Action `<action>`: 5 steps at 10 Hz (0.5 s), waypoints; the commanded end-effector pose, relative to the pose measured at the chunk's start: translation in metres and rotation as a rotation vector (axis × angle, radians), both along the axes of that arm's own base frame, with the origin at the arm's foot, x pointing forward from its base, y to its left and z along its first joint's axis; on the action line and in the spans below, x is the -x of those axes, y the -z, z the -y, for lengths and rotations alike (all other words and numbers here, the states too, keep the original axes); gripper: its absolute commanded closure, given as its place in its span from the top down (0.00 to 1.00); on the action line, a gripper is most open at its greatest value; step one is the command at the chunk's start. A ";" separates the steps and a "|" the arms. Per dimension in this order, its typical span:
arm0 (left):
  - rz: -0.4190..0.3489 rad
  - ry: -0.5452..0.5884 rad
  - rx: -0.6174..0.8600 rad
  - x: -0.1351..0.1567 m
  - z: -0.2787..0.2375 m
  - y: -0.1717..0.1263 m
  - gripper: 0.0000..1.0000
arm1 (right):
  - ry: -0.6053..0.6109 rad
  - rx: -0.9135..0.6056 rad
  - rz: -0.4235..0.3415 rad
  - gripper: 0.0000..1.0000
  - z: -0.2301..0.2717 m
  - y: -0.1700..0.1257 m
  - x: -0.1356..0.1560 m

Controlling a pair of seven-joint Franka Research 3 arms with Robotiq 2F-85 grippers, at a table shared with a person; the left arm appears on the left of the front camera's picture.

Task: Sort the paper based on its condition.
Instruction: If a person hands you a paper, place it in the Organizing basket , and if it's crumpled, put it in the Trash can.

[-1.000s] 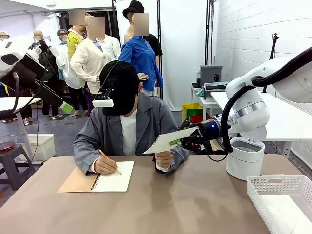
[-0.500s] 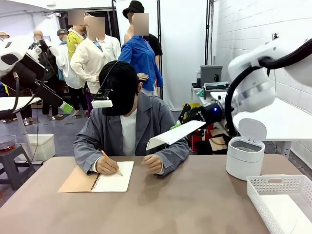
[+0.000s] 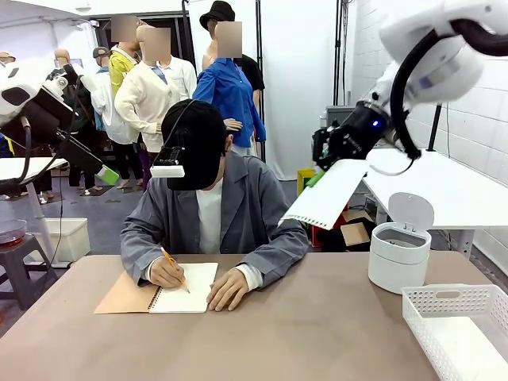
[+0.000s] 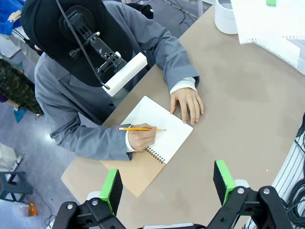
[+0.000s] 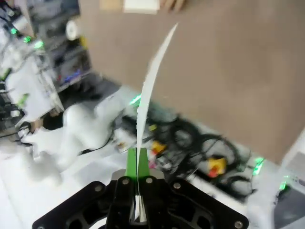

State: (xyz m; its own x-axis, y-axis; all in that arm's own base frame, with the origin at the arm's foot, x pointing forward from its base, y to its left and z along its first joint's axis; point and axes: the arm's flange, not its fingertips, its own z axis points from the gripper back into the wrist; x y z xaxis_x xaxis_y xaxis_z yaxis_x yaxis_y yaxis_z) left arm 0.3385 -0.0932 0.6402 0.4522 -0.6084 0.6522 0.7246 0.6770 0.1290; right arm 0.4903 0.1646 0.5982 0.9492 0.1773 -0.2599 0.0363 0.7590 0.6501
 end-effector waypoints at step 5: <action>-0.010 0.002 0.007 0.001 0.000 0.000 1.00 | -0.088 0.316 0.504 0.00 0.051 -0.041 0.016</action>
